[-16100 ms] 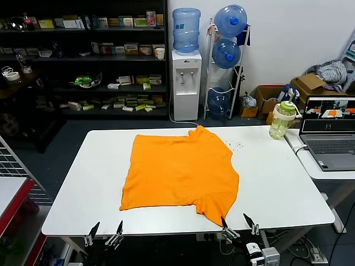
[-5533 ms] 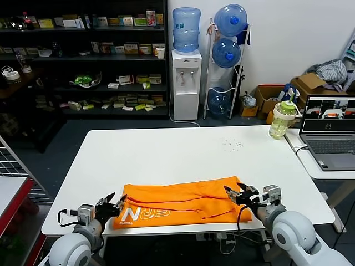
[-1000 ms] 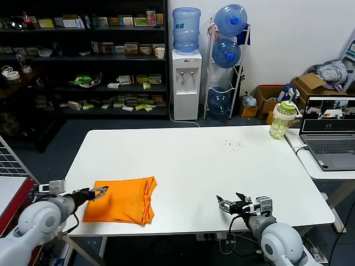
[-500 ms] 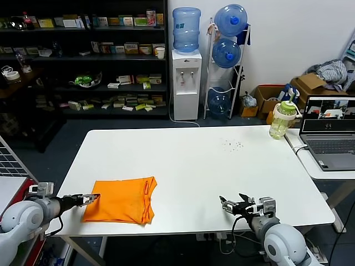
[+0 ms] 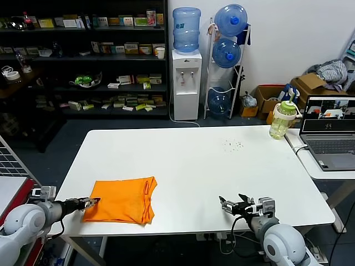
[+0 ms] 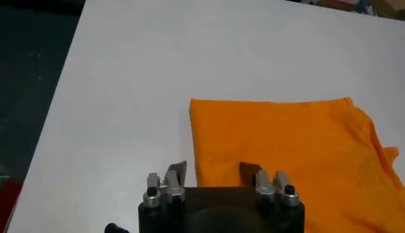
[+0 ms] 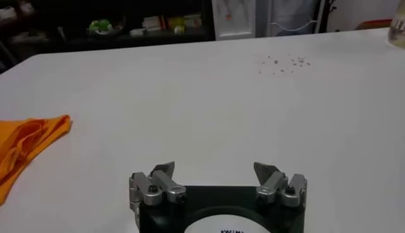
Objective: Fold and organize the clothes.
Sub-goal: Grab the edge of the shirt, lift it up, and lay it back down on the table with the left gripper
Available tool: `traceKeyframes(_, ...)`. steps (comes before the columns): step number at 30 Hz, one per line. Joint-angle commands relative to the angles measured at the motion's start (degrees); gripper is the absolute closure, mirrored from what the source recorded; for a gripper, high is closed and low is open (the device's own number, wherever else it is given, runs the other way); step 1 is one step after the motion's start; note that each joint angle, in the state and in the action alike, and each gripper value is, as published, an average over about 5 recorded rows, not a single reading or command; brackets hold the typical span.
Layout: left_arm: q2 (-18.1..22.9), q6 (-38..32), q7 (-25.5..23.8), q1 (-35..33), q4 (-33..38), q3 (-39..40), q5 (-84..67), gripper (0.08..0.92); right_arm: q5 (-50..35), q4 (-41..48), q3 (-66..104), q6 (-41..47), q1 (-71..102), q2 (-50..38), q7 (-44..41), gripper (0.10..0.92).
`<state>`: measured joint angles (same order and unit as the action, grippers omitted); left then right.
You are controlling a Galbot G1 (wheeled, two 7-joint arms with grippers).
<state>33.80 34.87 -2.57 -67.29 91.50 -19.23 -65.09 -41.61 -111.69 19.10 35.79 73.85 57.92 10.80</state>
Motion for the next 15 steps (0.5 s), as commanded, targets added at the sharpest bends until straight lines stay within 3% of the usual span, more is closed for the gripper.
traceKeyframes(1, 0.26, -0.67, -0.97, -0.03, -0.51, 0.39, 0.61, 0.476, 0.04, -0.04, 0.07, -0.03, 0.07, 0.12, 0.12, 0.203)
traceKeyframes(15, 1.17, -2.54, 1.92, -1.61, 5.11, -1.97, 0.37, 0.880, 0.06, 0.44, -0.10, -0.12, 0.00, 0.51, 0.18, 0.203)
